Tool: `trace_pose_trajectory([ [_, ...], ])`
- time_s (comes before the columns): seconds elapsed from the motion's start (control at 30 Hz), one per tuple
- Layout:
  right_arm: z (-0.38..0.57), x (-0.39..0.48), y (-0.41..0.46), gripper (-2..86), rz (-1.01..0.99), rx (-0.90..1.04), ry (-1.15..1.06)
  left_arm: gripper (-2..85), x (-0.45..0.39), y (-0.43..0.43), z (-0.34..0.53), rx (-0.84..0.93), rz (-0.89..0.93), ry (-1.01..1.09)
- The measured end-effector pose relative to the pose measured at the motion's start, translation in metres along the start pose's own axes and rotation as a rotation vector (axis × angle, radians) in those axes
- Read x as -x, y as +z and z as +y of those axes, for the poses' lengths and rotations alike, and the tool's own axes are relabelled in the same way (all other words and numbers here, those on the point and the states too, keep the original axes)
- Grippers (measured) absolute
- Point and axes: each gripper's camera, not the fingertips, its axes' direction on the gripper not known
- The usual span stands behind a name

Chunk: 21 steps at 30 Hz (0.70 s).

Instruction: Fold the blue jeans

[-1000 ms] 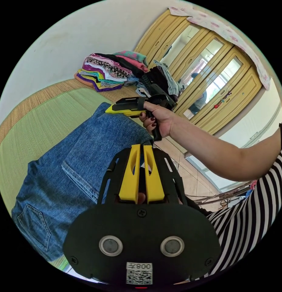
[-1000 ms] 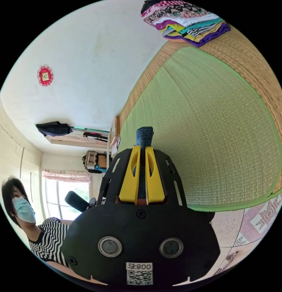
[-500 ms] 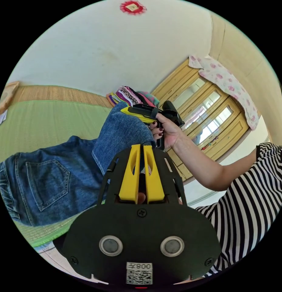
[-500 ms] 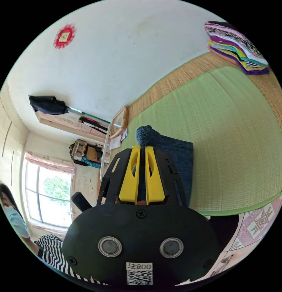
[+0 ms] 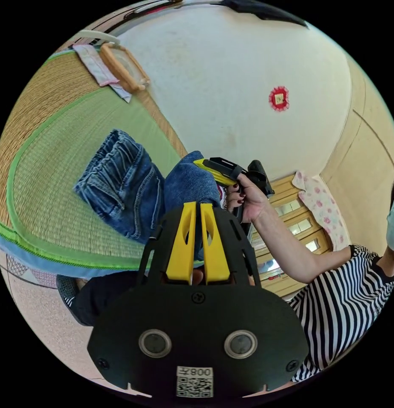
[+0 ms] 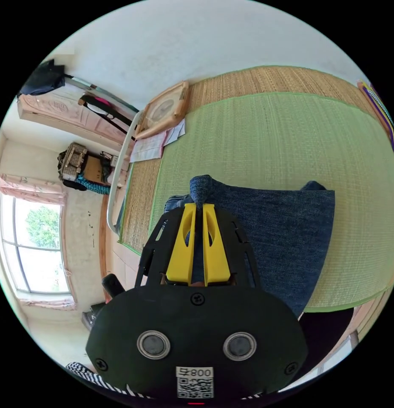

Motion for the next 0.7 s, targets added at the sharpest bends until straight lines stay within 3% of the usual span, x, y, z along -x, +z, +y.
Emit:
trace_pose_trajectory([
  [0.37, -0.058, 0.132, 0.114, 3.5, 0.155, 0.126, -0.105, 1.5, 0.108, -0.096, -0.010, -0.074, -0.018, -0.167],
  [0.7, -0.084, 0.185, 0.145, 5.7, 0.093, 0.182, -0.279, 0.4, 0.130, -0.147, -0.006, -0.118, -0.121, -0.195],
])
